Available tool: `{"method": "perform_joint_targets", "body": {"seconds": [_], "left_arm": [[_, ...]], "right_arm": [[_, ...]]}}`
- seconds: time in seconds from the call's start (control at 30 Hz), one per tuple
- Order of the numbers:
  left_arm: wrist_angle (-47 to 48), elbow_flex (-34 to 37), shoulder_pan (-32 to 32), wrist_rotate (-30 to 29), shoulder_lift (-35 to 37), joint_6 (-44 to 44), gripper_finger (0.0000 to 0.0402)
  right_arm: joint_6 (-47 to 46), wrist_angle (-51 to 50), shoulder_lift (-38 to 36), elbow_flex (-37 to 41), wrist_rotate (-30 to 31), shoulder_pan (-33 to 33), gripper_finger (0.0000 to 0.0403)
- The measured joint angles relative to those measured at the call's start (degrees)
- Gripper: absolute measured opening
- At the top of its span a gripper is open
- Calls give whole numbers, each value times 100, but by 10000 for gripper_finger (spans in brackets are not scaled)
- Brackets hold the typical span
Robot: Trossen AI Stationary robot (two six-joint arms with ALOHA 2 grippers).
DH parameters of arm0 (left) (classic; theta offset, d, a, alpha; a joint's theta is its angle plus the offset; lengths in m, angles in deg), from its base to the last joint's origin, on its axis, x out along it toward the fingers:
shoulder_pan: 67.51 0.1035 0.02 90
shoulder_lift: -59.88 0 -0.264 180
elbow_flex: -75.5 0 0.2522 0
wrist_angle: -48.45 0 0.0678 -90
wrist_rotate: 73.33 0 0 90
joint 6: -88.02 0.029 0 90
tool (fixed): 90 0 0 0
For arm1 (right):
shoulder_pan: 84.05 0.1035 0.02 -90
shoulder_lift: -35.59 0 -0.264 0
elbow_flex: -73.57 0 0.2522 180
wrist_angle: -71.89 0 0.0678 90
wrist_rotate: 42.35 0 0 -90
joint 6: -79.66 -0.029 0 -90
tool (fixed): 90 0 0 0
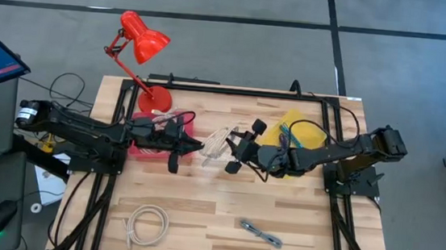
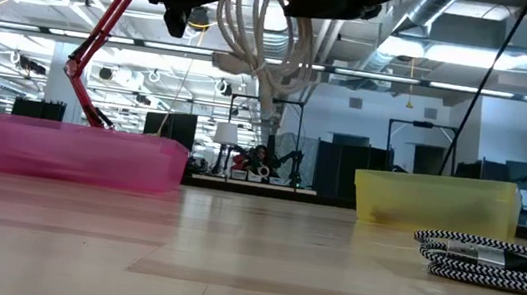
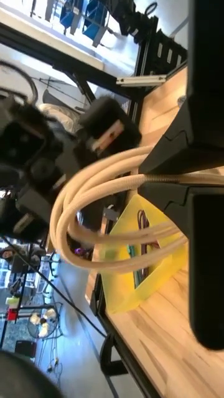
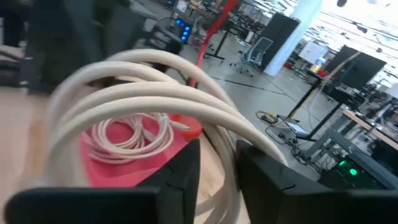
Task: Pick & Place USB Port
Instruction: Put the brown USB cable into the pink bin
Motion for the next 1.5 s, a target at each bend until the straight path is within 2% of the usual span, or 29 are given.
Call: {"method": "perform_joint_targets", "body": {"seconds": [0.3, 0.5, 0.8, 0.93, 1.17, 1.27, 1.5], "left_arm": [[-11, -1, 28, -67, 0, 66, 11], [17, 0, 28, -267, 2, 194, 11], [44, 0, 28, -648, 60, 429, 11], [160, -2, 28, -1046, 343, 659, 11], [1946, -2, -182, -2474, 1330, 654, 11], [2474, -3, -438, -2826, 1810, 565, 11], [3580, -9, -1177, -3659, 2948, 252, 11]], "right_arm": [[-29, -1332, -600, -2, -20, 380, 196], [-908, -2848, -1132, -2, -28, 685, 230], [-2675, -4896, -1674, -2, -9, 1227, 215], [-3648, -5668, -1741, -2, -8, 1377, 203], [-5371, -7314, -1660, 0, -6, 1567, 179], [-6001, -7834, -1550, -6, -3, 1619, 169], [-6638, -8363, -1472, 0, 19, 1736, 152]]}}
